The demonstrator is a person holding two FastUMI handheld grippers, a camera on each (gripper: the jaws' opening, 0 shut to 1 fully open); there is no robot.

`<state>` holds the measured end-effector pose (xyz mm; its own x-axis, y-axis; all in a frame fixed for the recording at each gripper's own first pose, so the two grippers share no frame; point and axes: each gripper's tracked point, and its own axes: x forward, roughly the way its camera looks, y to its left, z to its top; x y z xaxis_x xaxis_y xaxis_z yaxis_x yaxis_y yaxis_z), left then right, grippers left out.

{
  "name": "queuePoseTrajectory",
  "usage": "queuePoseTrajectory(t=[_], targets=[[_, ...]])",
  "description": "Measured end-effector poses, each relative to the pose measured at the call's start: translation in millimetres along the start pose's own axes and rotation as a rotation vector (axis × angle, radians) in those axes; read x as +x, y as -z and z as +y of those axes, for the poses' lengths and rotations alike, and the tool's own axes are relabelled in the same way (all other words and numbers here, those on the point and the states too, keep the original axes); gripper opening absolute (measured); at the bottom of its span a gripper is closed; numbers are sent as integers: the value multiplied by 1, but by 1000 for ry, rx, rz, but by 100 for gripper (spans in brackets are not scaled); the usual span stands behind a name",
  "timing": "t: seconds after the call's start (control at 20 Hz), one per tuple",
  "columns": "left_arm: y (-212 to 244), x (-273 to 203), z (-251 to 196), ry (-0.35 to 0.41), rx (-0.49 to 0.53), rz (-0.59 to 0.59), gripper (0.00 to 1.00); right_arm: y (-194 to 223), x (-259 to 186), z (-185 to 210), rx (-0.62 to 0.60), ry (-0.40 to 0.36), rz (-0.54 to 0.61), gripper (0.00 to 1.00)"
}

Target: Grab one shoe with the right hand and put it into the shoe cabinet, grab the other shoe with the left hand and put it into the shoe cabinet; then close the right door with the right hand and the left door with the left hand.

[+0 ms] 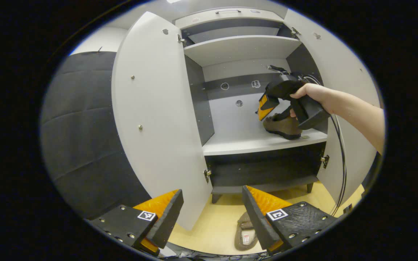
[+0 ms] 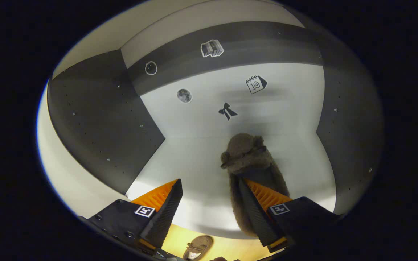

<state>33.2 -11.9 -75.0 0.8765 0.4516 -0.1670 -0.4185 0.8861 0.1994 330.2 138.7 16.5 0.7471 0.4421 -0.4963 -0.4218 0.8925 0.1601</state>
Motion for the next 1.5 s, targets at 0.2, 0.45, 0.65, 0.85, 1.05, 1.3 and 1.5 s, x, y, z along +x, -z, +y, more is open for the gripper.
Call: queuePoseTrajectory(t=[0.2,0.45,0.65,0.85,1.05,1.3,1.5], targets=[[-4,-5,10,11,-38,-20,94,5,-34,-11,-86,67,7,98],[-7,-9,28,16,-25,-37,89,8,-65,-36,-163,153,-19,99],[0,-11,34,25,-34,-36,96,5,-89,-27,-69,94,-44,99],[17,0,27,70,-43,-26,99,8,-133,-12,-59,77,-131,98],[49,20,5,176,3,23,94,28,-172,-5,-61,65,-191,98],[102,46,-30,316,69,111,94,86,-199,8,-48,45,-207,98],[151,60,-50,401,112,210,94,156,-206,24,-43,15,-136,98]])
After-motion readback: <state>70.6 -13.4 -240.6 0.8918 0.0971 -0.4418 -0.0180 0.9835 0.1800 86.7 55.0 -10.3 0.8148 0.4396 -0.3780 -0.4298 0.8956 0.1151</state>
